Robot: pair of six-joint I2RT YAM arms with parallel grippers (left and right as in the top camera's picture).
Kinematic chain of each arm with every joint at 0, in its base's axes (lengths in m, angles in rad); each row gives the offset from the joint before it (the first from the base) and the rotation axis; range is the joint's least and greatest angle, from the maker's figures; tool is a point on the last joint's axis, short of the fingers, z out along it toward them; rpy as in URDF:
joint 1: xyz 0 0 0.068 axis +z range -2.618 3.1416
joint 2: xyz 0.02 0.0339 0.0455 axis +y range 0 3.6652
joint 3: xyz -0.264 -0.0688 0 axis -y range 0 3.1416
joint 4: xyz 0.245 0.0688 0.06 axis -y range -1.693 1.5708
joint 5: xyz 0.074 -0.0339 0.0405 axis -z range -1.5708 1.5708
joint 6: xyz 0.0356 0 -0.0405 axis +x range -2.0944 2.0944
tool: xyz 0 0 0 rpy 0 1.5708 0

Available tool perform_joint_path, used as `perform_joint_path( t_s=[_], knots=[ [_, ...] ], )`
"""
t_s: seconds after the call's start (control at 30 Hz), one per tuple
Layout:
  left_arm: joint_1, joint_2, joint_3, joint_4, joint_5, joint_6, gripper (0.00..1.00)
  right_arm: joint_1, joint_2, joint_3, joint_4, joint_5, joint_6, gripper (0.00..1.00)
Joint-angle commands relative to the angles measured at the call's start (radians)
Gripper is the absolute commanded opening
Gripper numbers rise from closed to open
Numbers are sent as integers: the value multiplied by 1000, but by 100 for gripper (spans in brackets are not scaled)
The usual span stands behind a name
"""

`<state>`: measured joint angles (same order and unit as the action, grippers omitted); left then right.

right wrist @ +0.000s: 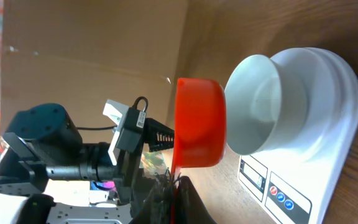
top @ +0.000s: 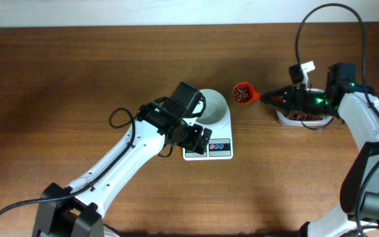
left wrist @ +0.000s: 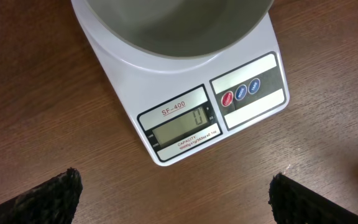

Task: Scoop item into bowl and weigh 50g on scale
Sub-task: 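Carry the orange scoop left over the white bowl and tip beans in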

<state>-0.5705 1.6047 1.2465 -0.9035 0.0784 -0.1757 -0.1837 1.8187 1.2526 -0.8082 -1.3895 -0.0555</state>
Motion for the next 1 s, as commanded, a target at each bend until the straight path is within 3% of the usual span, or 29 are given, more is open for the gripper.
perform_joint_path(
  t_s=[0.0,0.43,0.7,0.97],
  knots=[
    [-3,7,0,2,0,16,99,41,8,-6,29,-10,-7,4],
    [-3,7,0,2,0,16,99,178,8,-6,244,259,124,4],
    [-3,7,0,2,0,16,99,270,7,-6,318,430,123,4],
    [-3,7,0,2,0,16,99,312,-37,43,326,475,113,4]
  ],
)
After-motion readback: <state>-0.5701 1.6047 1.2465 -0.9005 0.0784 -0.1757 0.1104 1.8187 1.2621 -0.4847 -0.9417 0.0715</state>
